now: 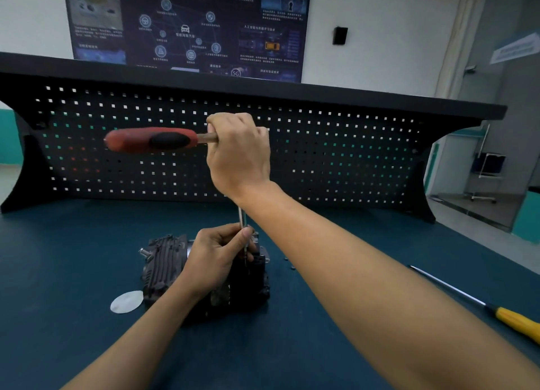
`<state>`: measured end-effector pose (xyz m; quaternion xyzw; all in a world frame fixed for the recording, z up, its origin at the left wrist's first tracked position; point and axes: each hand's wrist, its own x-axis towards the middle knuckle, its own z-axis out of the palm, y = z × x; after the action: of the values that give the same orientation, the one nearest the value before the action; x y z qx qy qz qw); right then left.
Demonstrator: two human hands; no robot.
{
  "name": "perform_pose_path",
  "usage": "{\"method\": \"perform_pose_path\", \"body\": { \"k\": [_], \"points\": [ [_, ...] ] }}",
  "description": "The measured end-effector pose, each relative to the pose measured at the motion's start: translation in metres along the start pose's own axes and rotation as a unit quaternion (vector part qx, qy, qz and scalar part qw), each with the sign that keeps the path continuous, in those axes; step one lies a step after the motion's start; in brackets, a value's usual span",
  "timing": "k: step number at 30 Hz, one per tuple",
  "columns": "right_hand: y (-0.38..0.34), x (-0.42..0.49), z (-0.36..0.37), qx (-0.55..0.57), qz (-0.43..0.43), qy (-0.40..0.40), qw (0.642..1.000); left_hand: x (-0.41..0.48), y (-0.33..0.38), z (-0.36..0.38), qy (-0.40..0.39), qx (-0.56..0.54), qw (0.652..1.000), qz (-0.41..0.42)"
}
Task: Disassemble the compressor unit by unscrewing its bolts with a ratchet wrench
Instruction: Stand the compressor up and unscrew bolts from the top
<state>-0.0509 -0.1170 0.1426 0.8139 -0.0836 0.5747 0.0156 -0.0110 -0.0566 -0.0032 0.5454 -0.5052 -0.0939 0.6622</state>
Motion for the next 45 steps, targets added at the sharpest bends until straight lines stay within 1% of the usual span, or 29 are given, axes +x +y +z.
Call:
{"method": "perform_pose_path", "body": {
  "k": [4,8,10,12,14,16,18,20,22,24,27,28,30,32,37,39,41,43,45],
  "points": [
    [-0.008,0.002,0.007,-0.106,-0.032,-0.044,0.993,0.001,-0.004,0.0,0.013,-0.006,1.0,-0.001],
    [-0.013,0.005,0.01,-0.126,-0.017,-0.075,0.989,0.002,-0.005,0.001,0.02,-0.002,1.0,-0.004],
    [-0.014,0.005,0.01,-0.087,0.012,-0.091,0.992,0.003,-0.006,0.0,0.017,-0.001,1.0,-0.011],
    [-0.013,0.005,0.011,0.004,0.052,-0.101,0.994,0.003,-0.006,-0.002,0.01,-0.01,1.0,-0.022],
    [-0.012,0.003,0.011,0.095,0.076,-0.083,0.989,0.003,-0.005,-0.002,0.005,-0.023,0.999,-0.035],
    [-0.013,0.003,0.01,0.149,0.084,-0.063,0.983,0.003,-0.005,-0.001,-0.003,-0.034,0.998,-0.044],
    [-0.014,0.002,0.01,0.207,0.098,-0.06,0.972,0.002,-0.003,0.0,-0.014,-0.041,0.998,-0.044],
    [-0.015,0.002,0.012,0.295,0.14,-0.05,0.944,0.001,0.0,-0.001,-0.026,-0.051,0.997,-0.044],
    [-0.014,0.003,0.012,0.407,0.21,-0.038,0.888,0.0,0.004,-0.001,-0.033,-0.053,0.997,-0.049],
    [-0.011,0.004,0.01,0.493,0.253,-0.034,0.832,-0.001,0.006,-0.002,-0.044,-0.052,0.996,-0.058],
    [-0.007,0.007,0.004,0.563,0.285,-0.028,0.775,-0.001,0.008,-0.003,-0.058,-0.048,0.995,-0.062],
    [-0.005,0.008,0.001,0.589,0.306,-0.025,0.748,-0.001,0.009,-0.003,-0.059,-0.046,0.995,-0.062],
    [-0.001,0.009,-0.003,0.641,0.353,-0.028,0.682,-0.001,0.01,-0.003,-0.06,-0.044,0.995,-0.061],
    [0.004,0.01,-0.006,0.675,0.385,-0.044,0.628,-0.001,0.011,-0.002,-0.064,-0.045,0.995,-0.064],
    [0.024,0.01,-0.009,0.731,0.423,-0.062,0.531,-0.002,0.011,-0.003,-0.069,-0.046,0.994,-0.069],
    [0.033,0.009,-0.01,0.74,0.438,-0.061,0.507,-0.001,0.01,-0.003,-0.073,-0.038,0.994,-0.069],
    [0.041,0.007,-0.009,0.735,0.448,-0.058,0.505,0.0,0.01,-0.003,-0.073,-0.03,0.995,-0.068],
    [0.045,0.006,-0.009,0.72,0.451,-0.061,0.524,0.001,0.009,-0.003,-0.065,-0.029,0.995,-0.066],
    [0.046,0.005,-0.008,0.702,0.444,-0.063,0.553,0.001,0.008,-0.002,-0.054,-0.029,0.996,-0.062]
  ]
}}
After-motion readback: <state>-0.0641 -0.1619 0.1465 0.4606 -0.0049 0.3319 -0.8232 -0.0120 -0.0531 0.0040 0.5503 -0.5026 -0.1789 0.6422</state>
